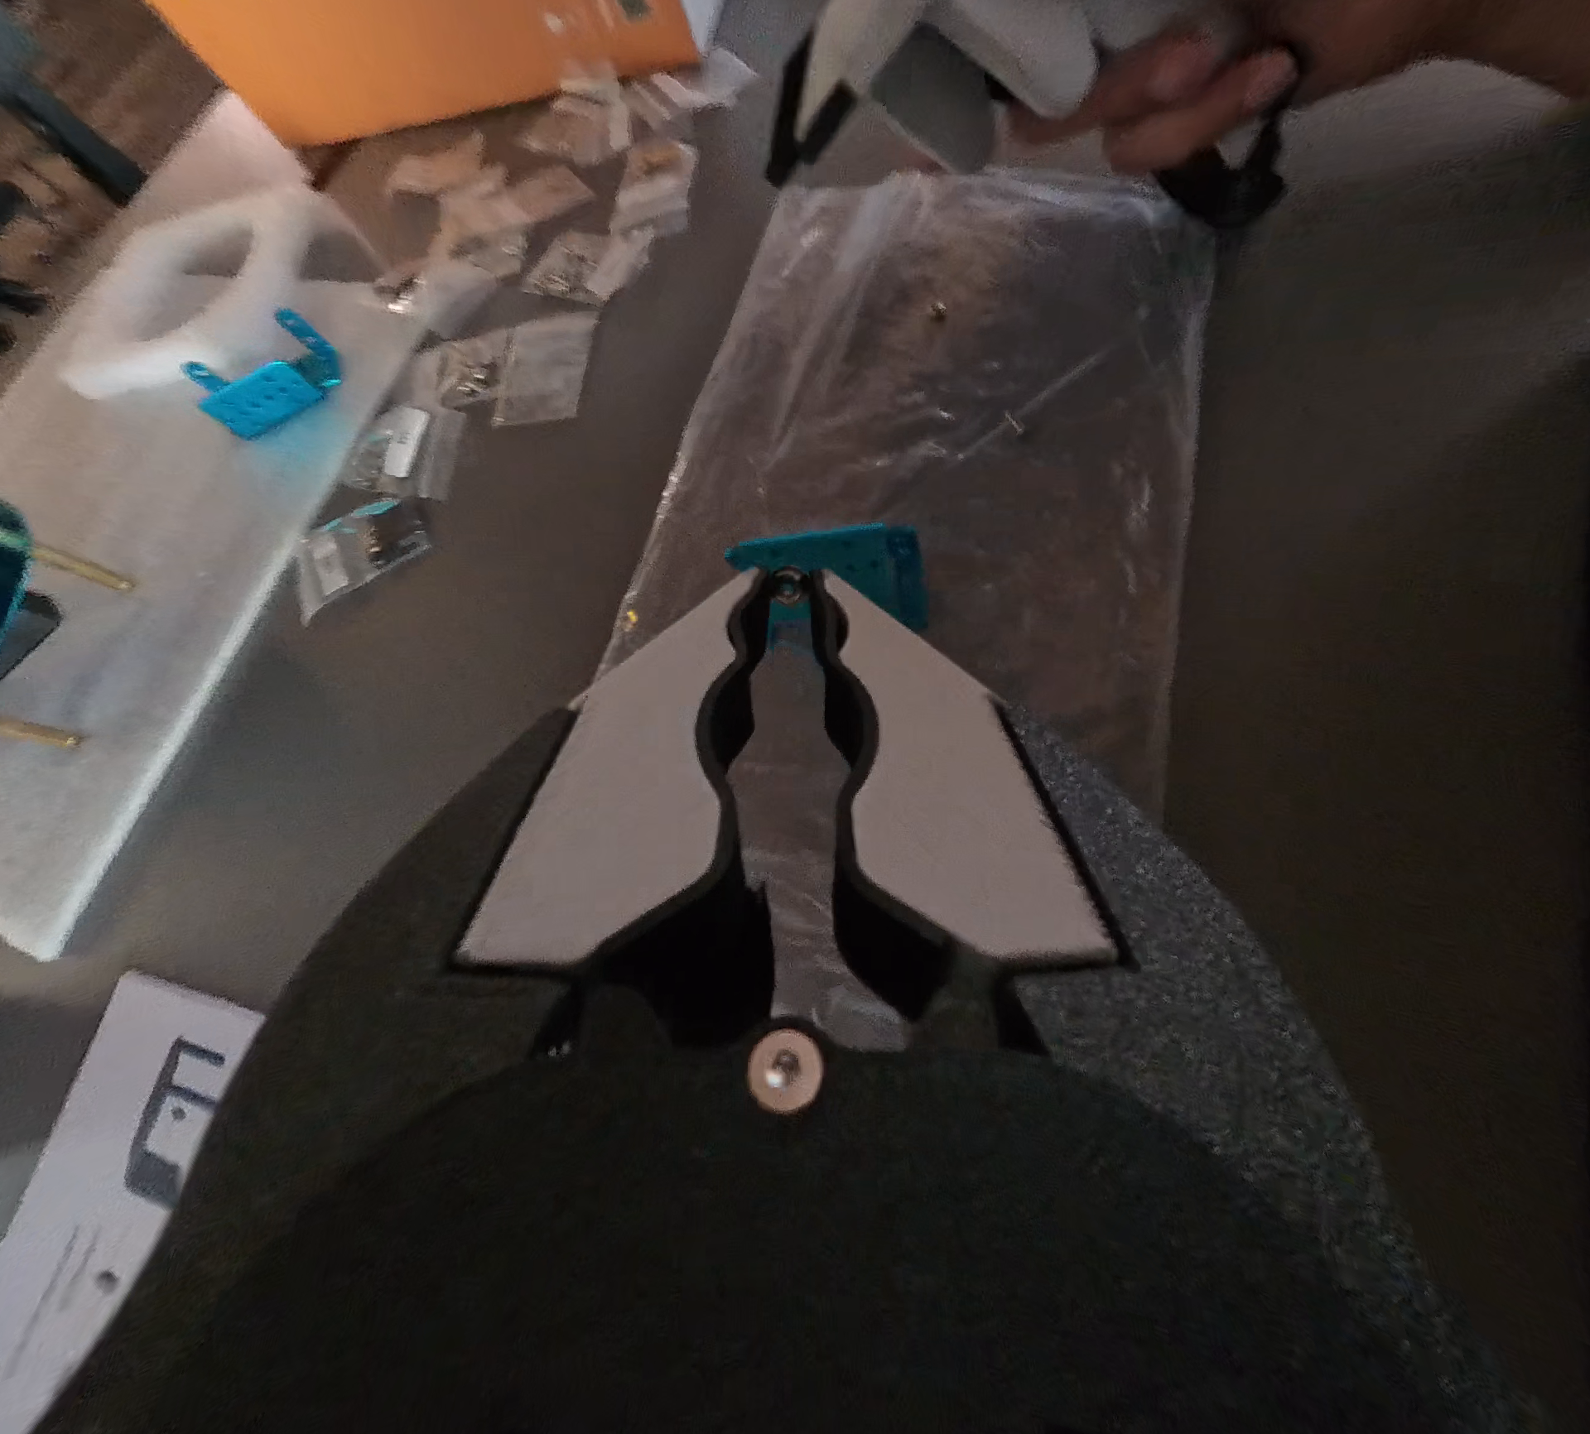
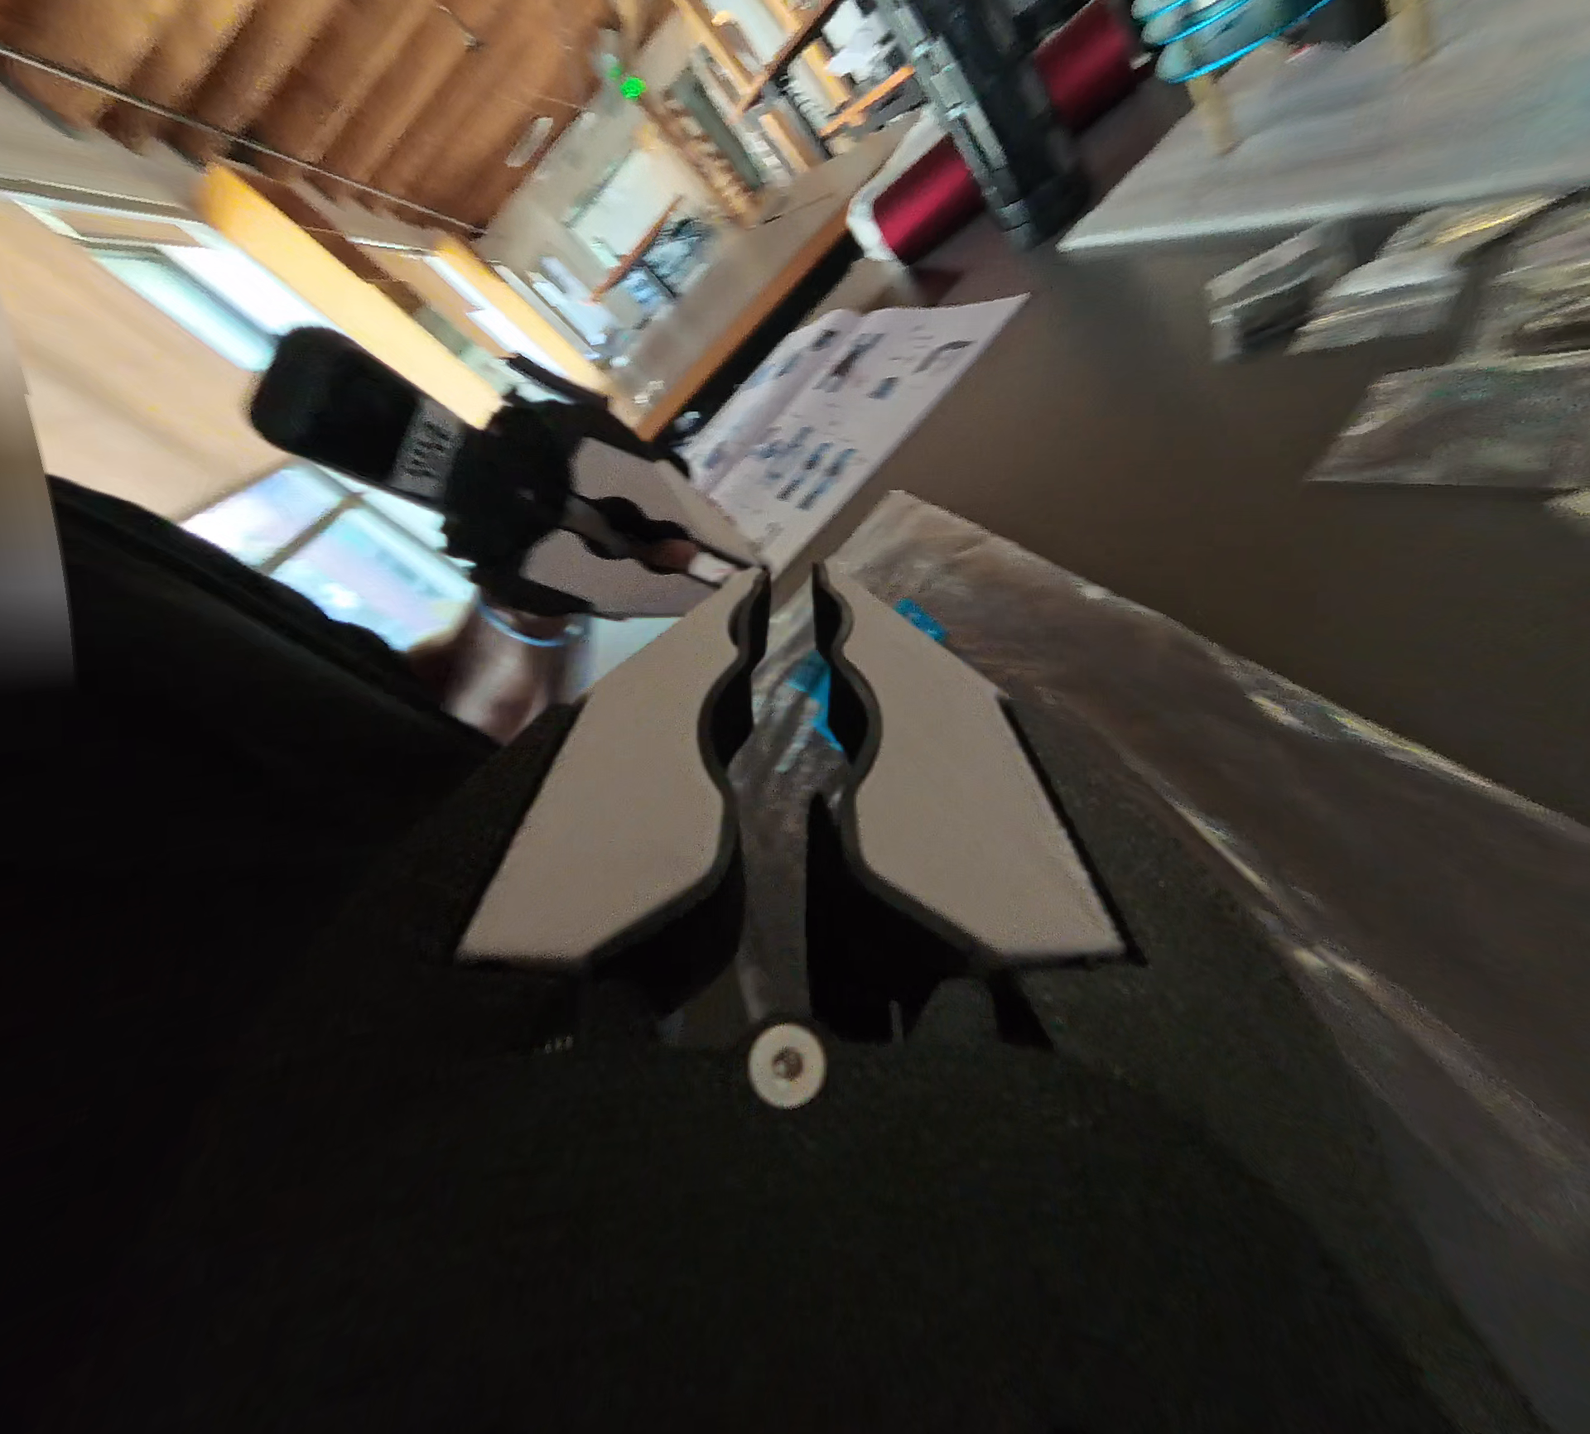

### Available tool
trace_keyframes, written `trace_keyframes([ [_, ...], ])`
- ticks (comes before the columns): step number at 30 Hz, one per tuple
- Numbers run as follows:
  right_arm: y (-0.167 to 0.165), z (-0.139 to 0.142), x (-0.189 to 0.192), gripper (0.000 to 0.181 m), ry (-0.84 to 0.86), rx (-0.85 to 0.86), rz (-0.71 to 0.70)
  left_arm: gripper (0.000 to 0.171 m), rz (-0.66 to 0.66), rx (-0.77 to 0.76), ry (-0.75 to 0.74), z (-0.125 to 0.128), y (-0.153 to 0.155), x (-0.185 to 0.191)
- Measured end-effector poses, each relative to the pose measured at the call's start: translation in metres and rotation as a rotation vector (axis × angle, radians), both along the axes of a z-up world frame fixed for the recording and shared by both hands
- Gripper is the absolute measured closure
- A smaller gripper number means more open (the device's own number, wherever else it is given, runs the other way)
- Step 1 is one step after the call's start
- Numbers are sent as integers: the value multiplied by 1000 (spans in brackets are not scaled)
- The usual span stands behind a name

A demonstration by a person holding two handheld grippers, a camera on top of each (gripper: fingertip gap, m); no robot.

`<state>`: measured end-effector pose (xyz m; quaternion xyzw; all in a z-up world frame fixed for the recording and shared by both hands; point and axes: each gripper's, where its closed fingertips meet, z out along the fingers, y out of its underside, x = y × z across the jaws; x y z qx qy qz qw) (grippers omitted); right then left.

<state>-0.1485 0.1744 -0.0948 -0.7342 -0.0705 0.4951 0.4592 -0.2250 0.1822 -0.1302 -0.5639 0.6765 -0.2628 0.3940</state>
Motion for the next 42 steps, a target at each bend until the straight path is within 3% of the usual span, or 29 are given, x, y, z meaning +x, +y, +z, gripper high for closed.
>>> trace_keyframes([
  [8, -18, 7, 16, 173, -67, 138, -72, 163, -141, 32, 314, -23, 8, 13],
  [15, -24, 12, 18, 173, -2, 128, -41, 162, -184, 40, 397, -27, 6, 18],
  [30, -30, 12, 10, 172, 17, 112, 10, 154, -135, 17, 393, -24, 9, 18],
  [35, -28, 15, 17, 172, 46, 120, -11, 145, -16, -159, 270, -6, 19, -2],
  [39, -24, 13, 17, 173, 1, 123, -19, 144, 129, -235, 239, -24, 38, -27],
  [42, -19, 11, 12, 172, -53, 127, -6, 145, 180, -193, 243, -43, 44, -29],
])
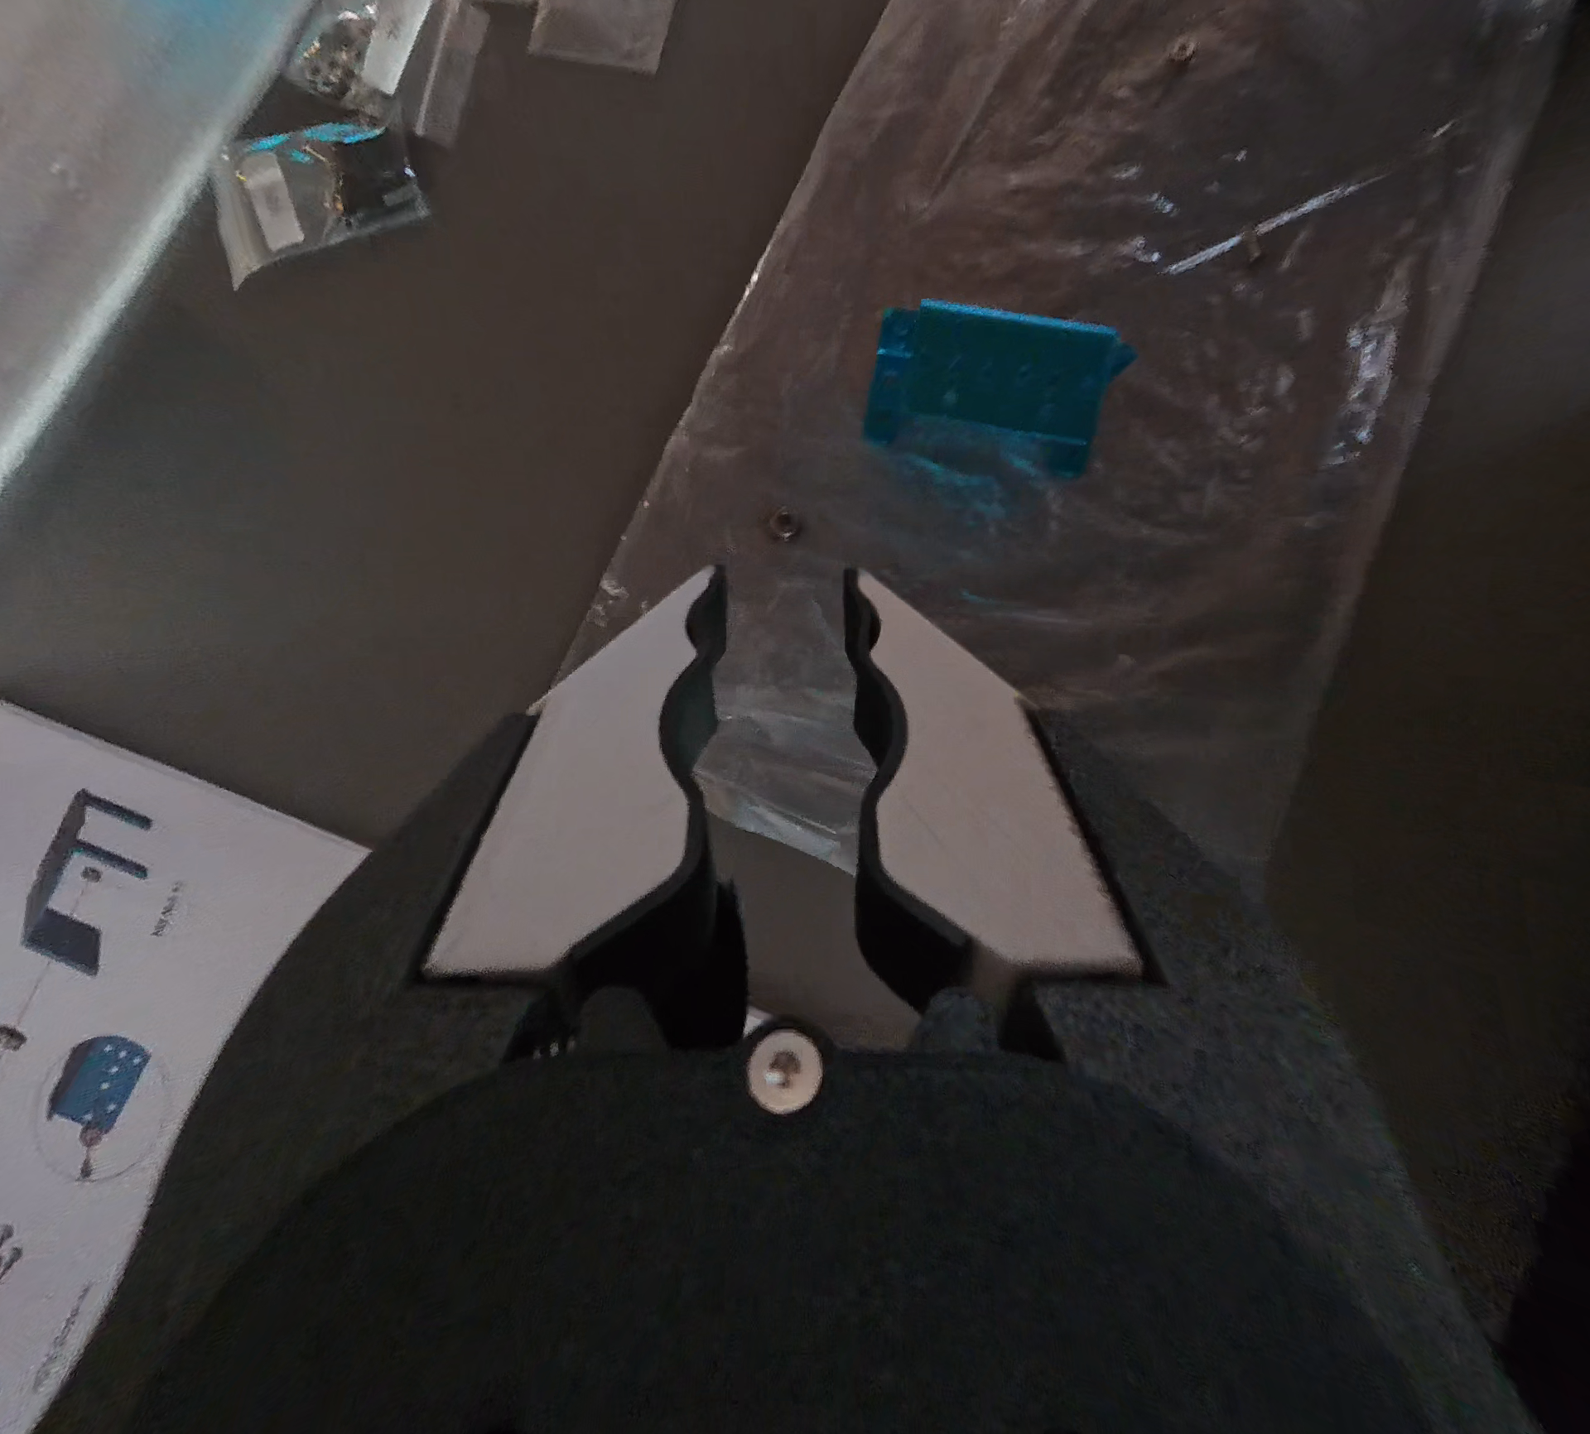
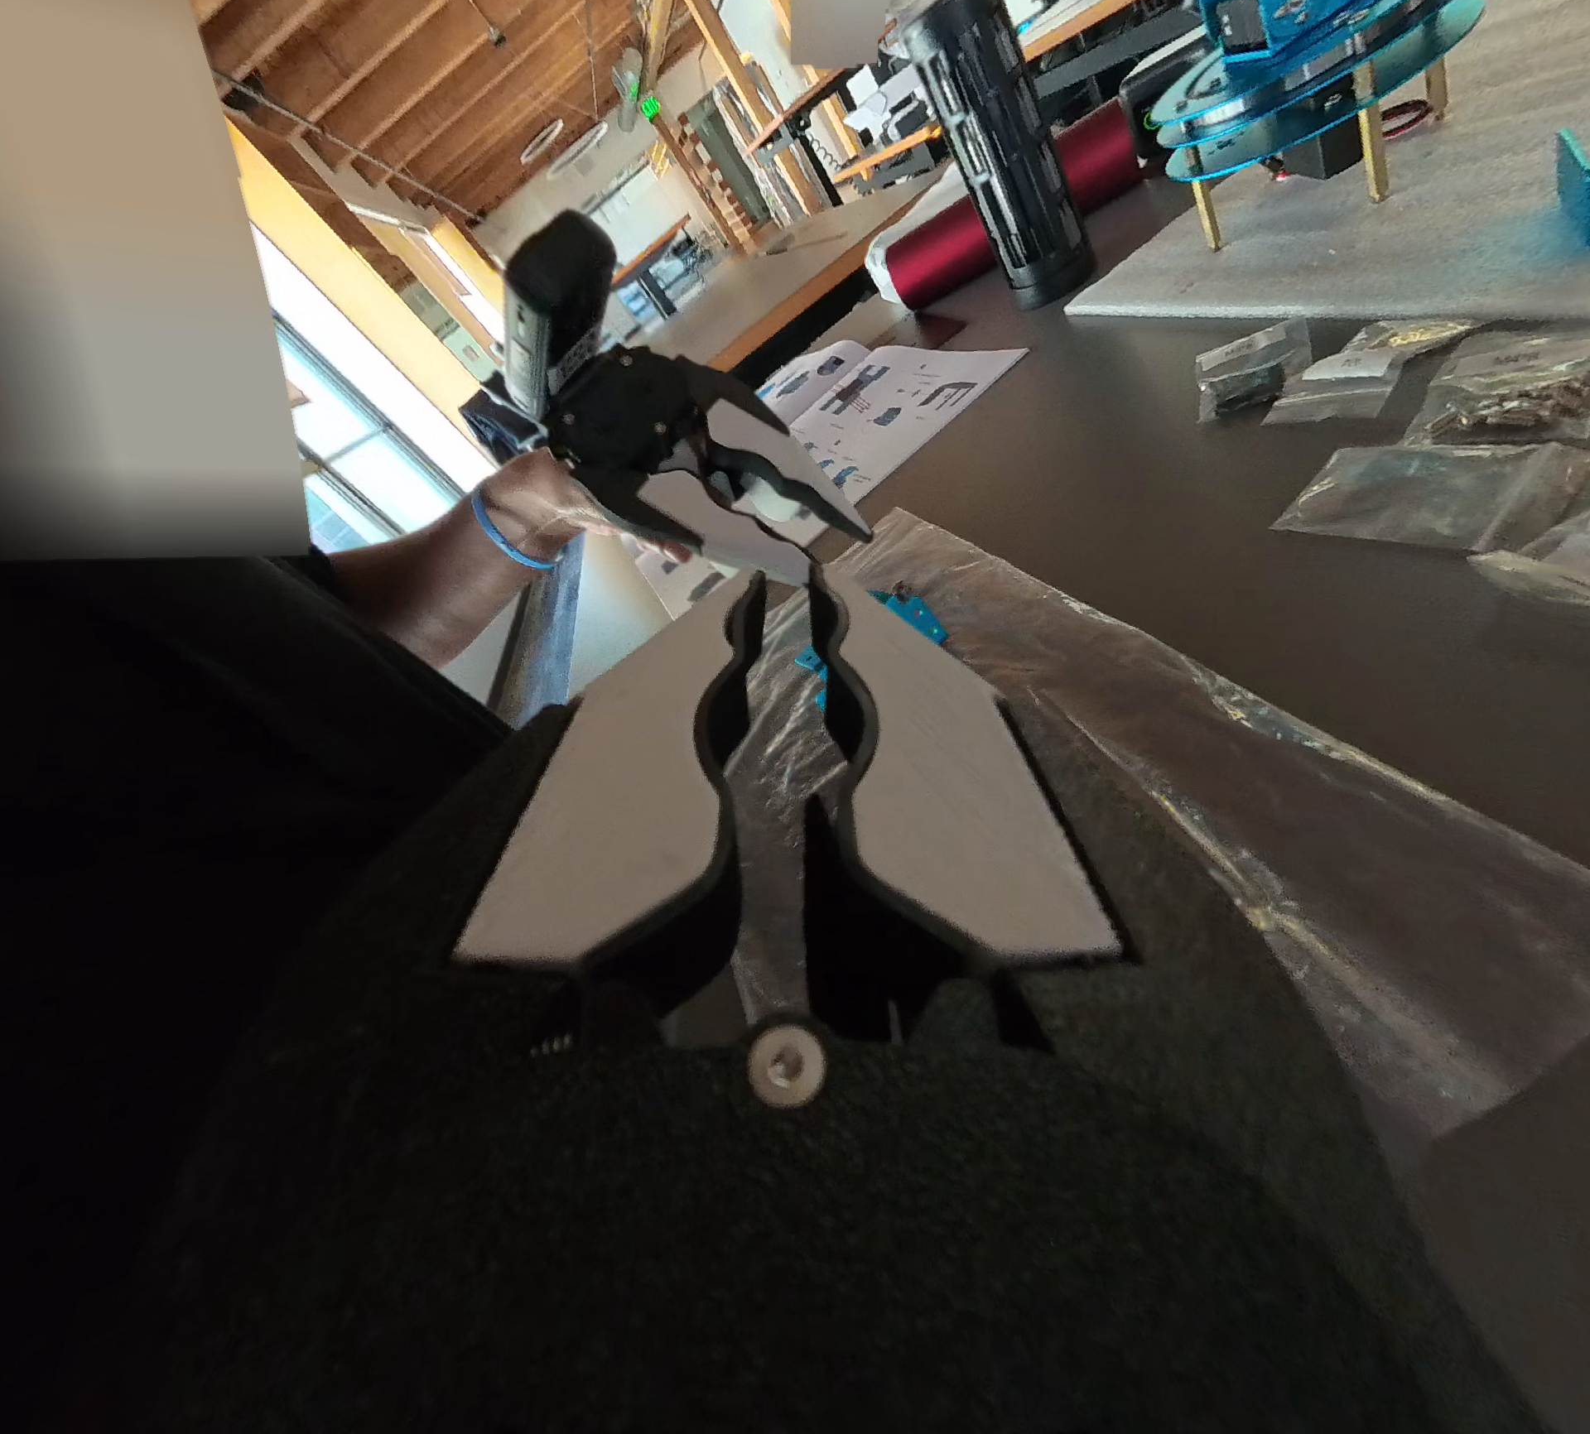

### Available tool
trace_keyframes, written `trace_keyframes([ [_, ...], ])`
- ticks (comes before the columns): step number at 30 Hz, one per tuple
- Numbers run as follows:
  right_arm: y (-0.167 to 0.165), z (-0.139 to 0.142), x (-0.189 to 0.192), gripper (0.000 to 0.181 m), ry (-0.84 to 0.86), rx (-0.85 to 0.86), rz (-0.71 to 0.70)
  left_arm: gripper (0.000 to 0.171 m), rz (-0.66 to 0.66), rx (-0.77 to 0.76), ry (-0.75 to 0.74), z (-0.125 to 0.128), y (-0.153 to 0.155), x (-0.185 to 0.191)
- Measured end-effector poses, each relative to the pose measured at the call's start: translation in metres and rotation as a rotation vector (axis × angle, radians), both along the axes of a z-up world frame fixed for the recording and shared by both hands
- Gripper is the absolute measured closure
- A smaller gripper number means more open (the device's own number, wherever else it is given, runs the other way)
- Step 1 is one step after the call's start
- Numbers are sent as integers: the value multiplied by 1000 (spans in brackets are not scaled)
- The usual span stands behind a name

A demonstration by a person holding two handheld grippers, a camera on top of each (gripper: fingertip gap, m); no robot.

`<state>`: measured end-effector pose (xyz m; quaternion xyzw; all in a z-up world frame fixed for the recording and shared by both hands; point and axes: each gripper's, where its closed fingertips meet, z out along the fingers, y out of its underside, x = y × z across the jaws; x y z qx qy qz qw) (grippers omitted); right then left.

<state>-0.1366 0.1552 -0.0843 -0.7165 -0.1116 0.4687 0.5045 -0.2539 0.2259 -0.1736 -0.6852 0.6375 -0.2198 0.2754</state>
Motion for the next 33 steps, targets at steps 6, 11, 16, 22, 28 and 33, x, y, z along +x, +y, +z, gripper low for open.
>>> trace_keyframes([
  [6, 6, 0, -10, 171, -57, -5, 17, 147, -19, 60, -25, -12, 2, 16],
  [11, 1, 2, -15, 171, -81, -2, 21, 159, -26, 29, -34, -16, 4, 20],
  [16, -2, 0, -12, 171, -60, -20, 22, 164, -34, 21, -40, -17, 1, 20],
  [22, -5, -2, -4, 170, -74, -42, 5, 164, -63, 13, -171, 13, -9, 25],
  [28, -12, -23, 8, 169, -197, -101, -25, 164, -173, -29, -277, 40, -41, 45],
  [33, -18, -24, 5, 169, -211, -103, -16, 164, -191, -35, -232, 24, -42, 55],
])
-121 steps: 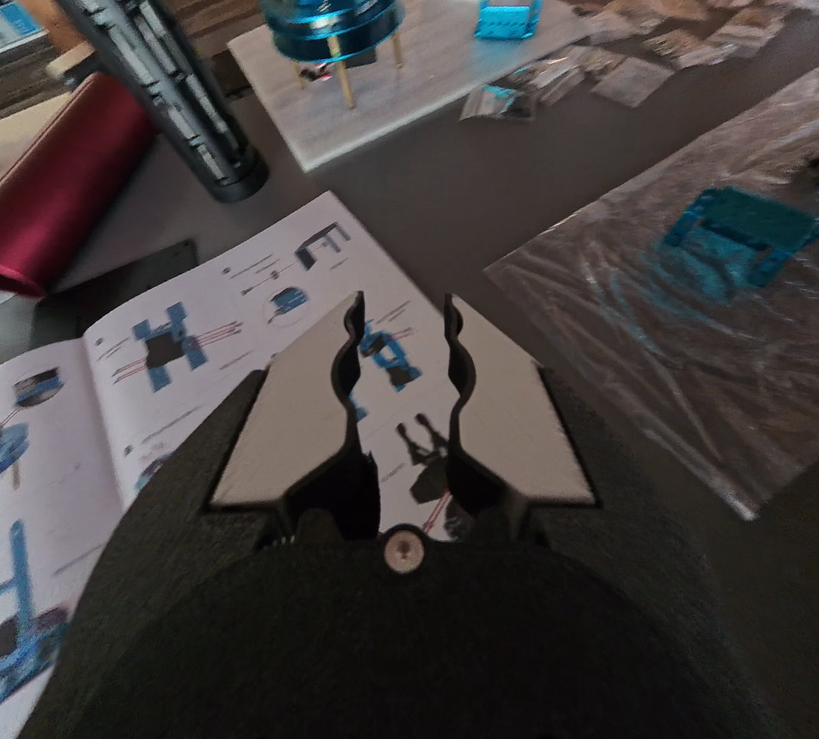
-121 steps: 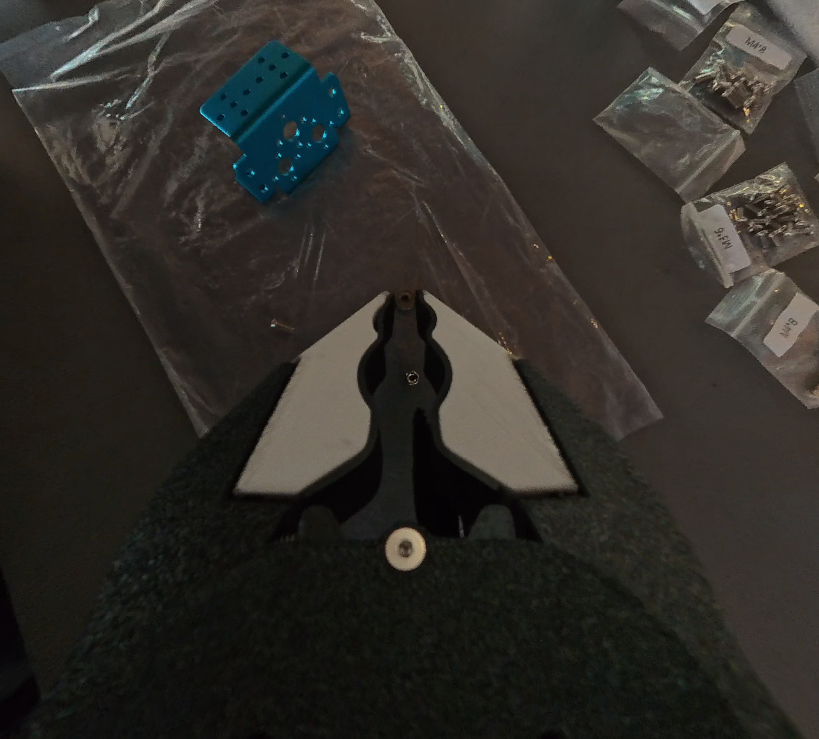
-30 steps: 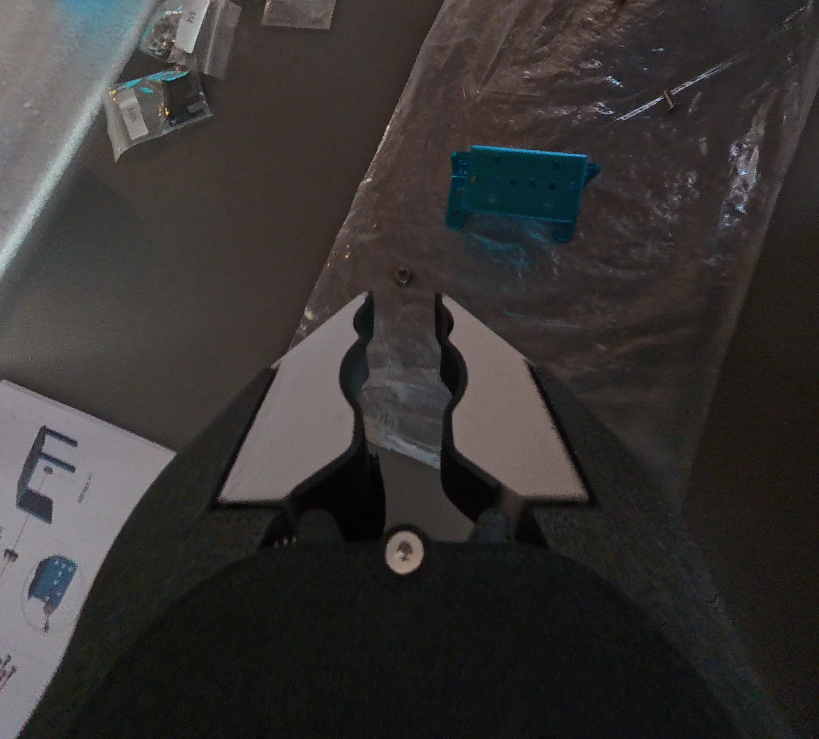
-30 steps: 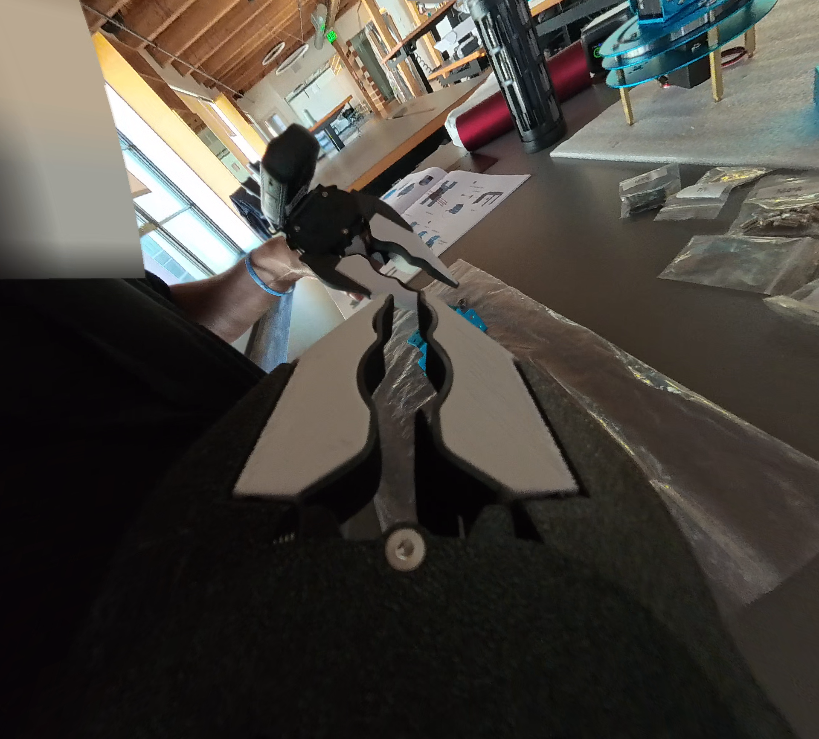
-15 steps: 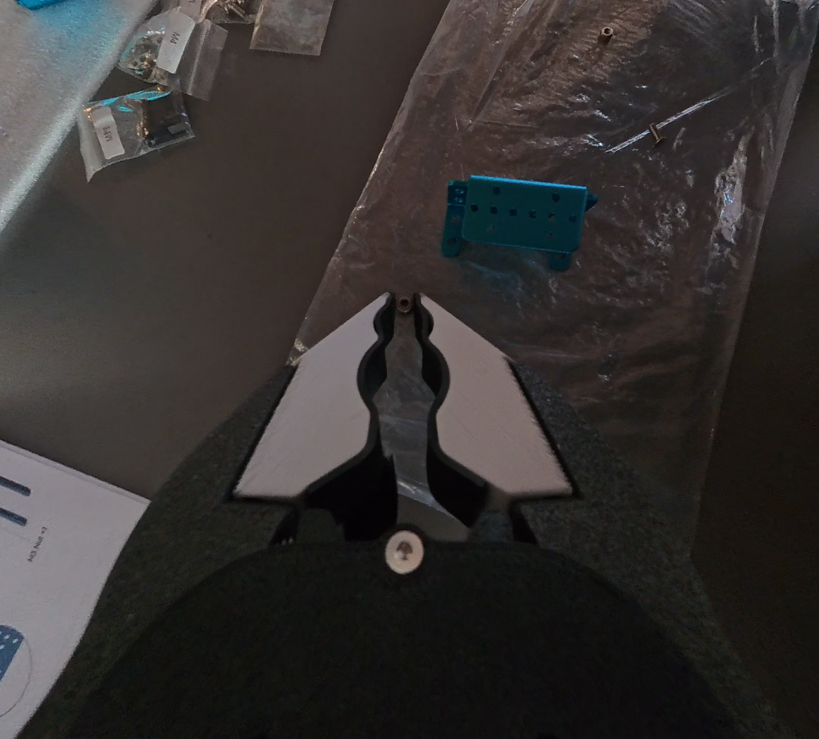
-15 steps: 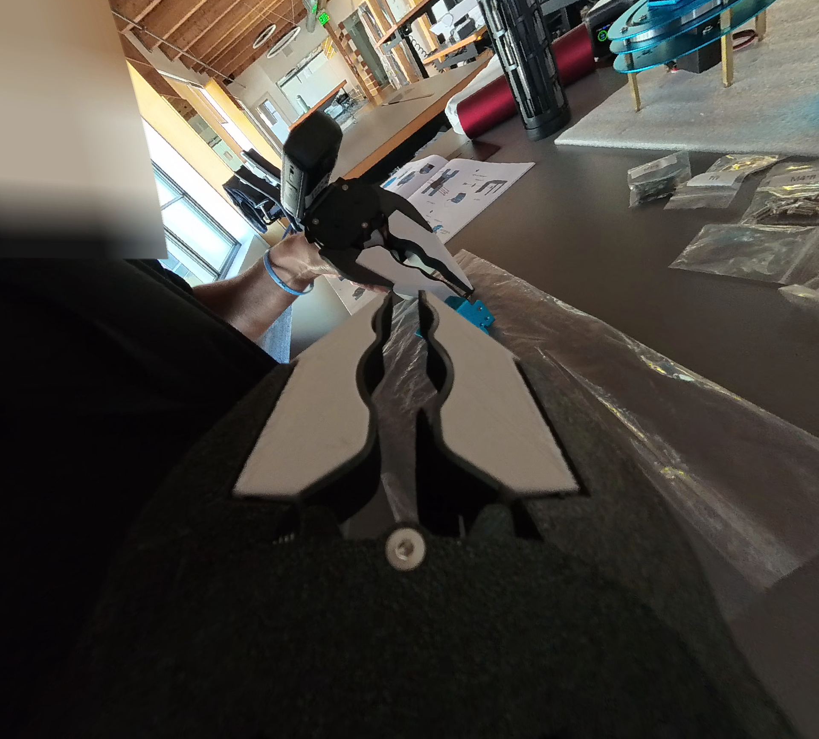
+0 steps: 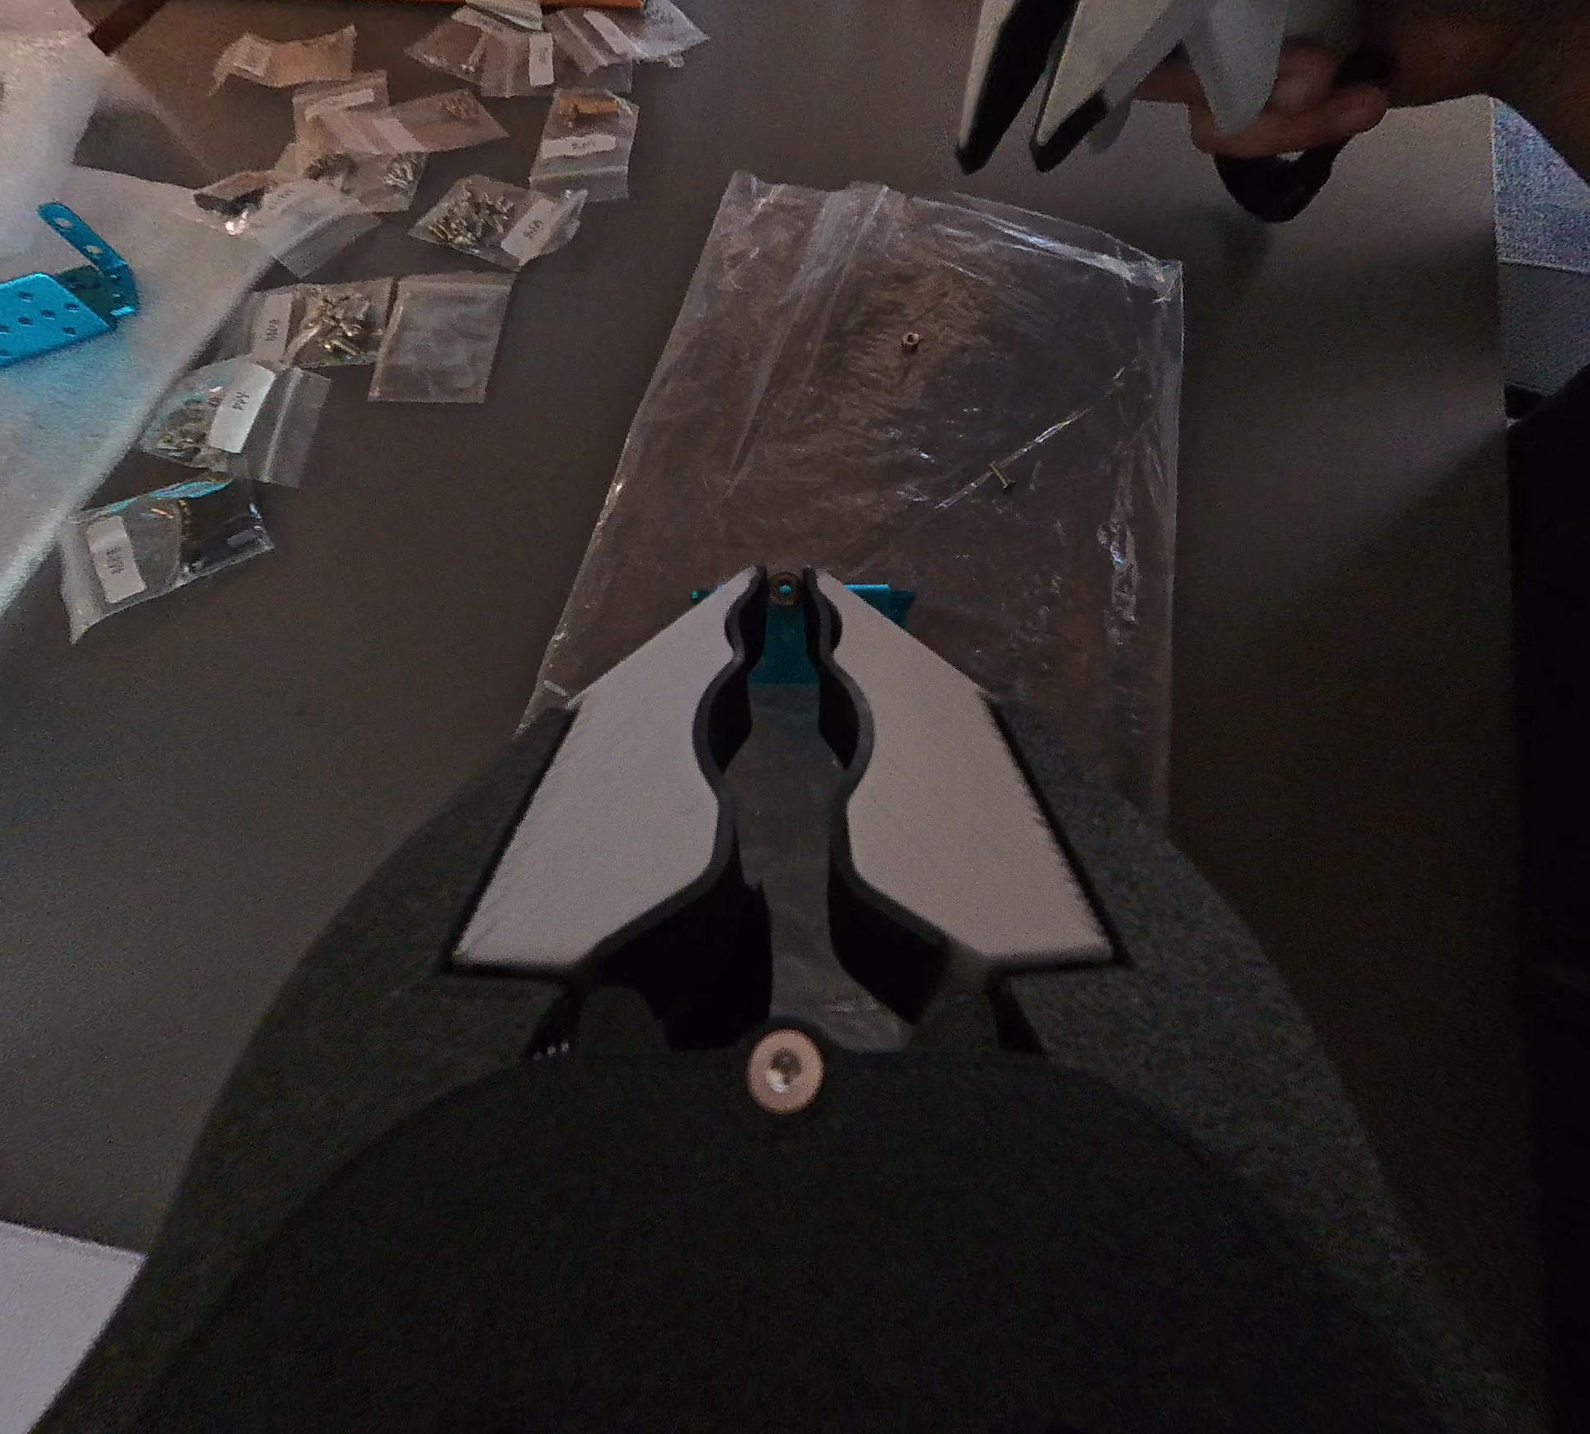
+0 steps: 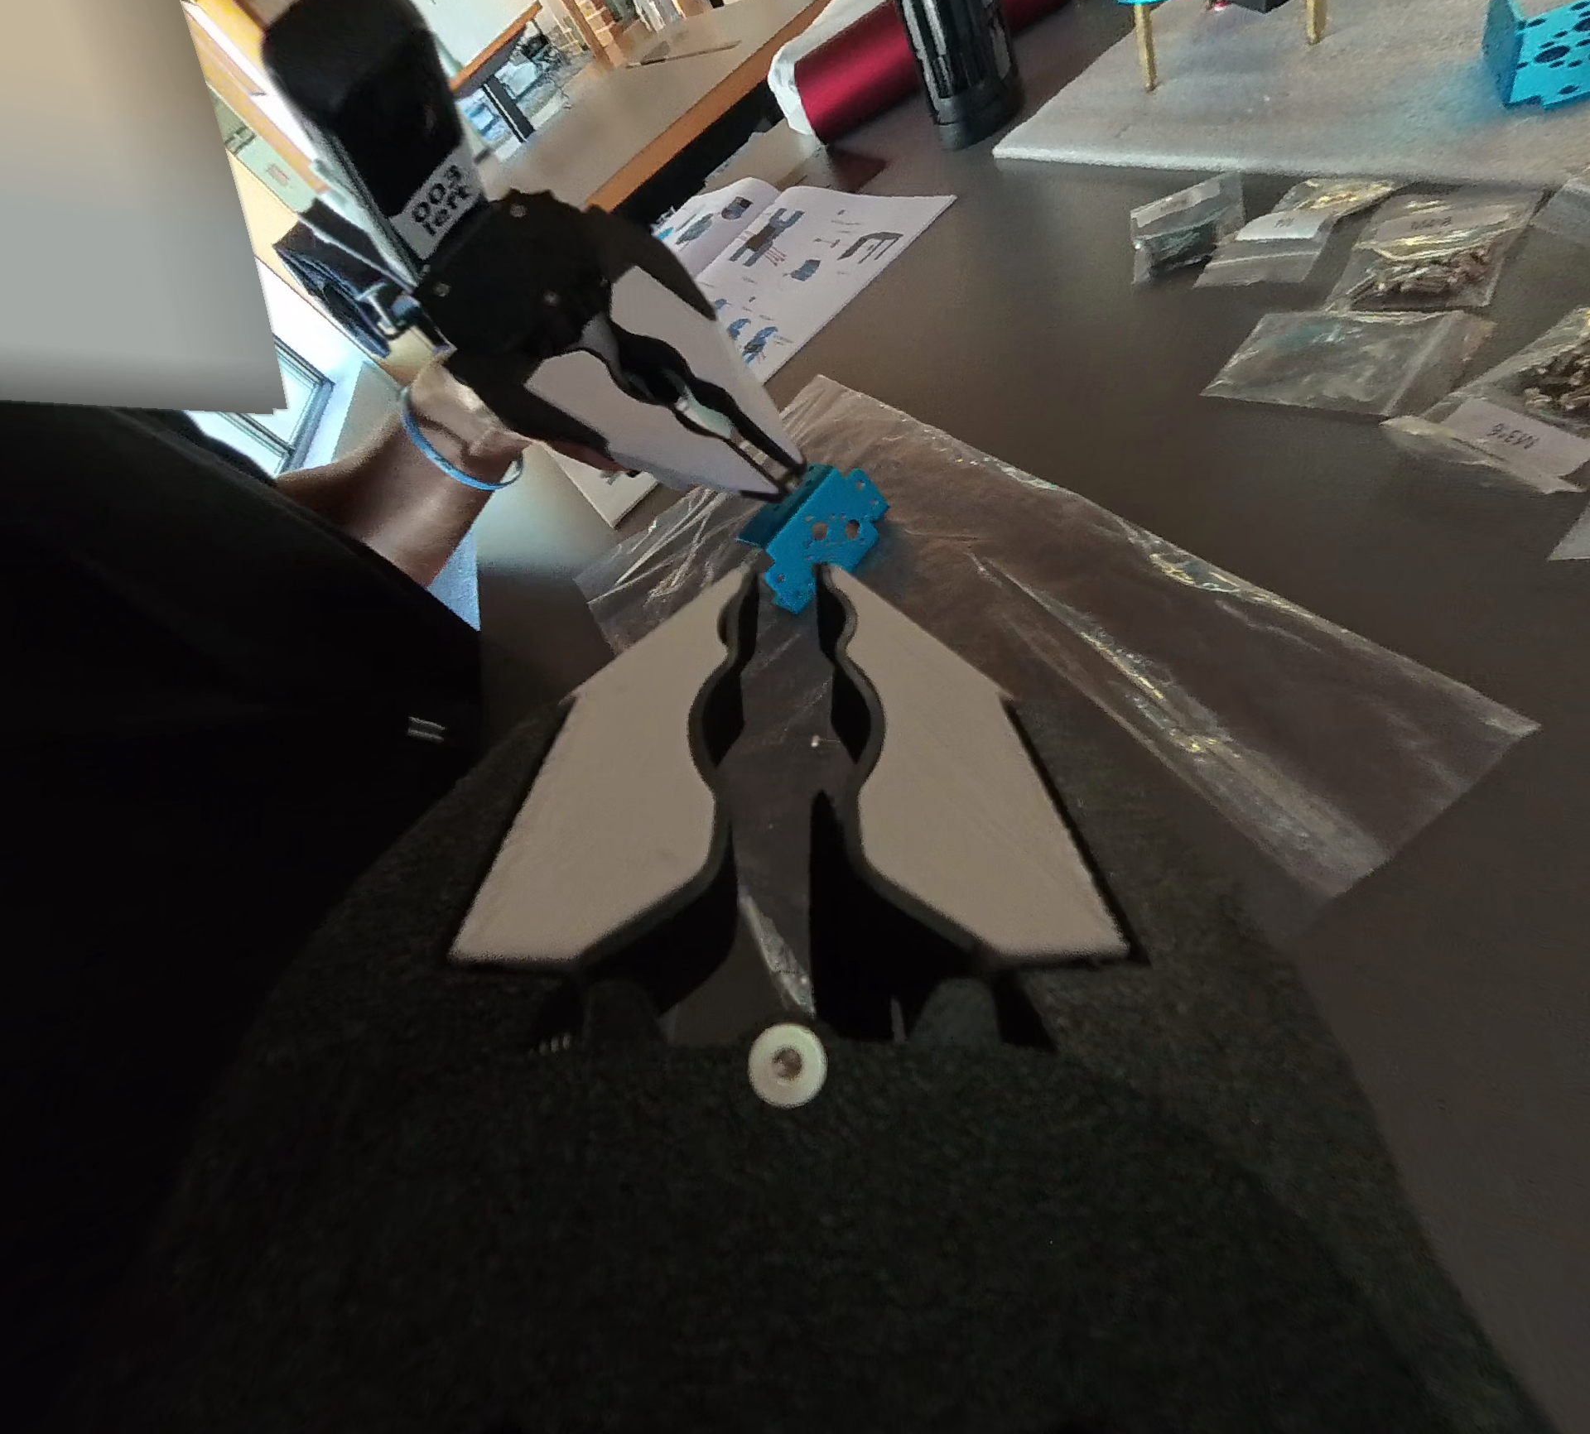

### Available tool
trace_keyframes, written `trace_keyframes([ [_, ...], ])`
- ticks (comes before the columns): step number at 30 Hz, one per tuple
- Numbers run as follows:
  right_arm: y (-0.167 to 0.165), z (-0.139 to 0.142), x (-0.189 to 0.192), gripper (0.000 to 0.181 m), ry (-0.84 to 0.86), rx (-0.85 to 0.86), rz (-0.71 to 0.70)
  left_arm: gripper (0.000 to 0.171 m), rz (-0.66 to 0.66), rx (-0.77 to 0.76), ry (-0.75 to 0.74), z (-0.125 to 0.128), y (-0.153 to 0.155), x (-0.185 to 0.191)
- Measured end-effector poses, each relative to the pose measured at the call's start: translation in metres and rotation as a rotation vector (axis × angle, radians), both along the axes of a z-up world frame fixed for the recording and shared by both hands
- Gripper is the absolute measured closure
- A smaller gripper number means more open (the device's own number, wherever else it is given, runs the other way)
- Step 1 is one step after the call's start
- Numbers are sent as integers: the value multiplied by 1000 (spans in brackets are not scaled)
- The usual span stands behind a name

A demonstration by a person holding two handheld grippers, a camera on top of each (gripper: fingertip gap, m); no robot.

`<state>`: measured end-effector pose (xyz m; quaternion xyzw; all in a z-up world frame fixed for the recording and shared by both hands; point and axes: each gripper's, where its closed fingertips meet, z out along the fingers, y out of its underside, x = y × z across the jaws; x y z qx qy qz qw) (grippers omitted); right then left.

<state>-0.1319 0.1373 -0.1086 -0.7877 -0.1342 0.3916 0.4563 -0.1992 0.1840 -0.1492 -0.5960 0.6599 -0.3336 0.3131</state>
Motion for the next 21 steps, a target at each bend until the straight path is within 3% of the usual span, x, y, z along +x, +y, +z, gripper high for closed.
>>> trace_keyframes([
  [21, -2, -11, -10, 167, -50, -31, 55, 162, 10, -47, -5, -5, 2, -2],
])
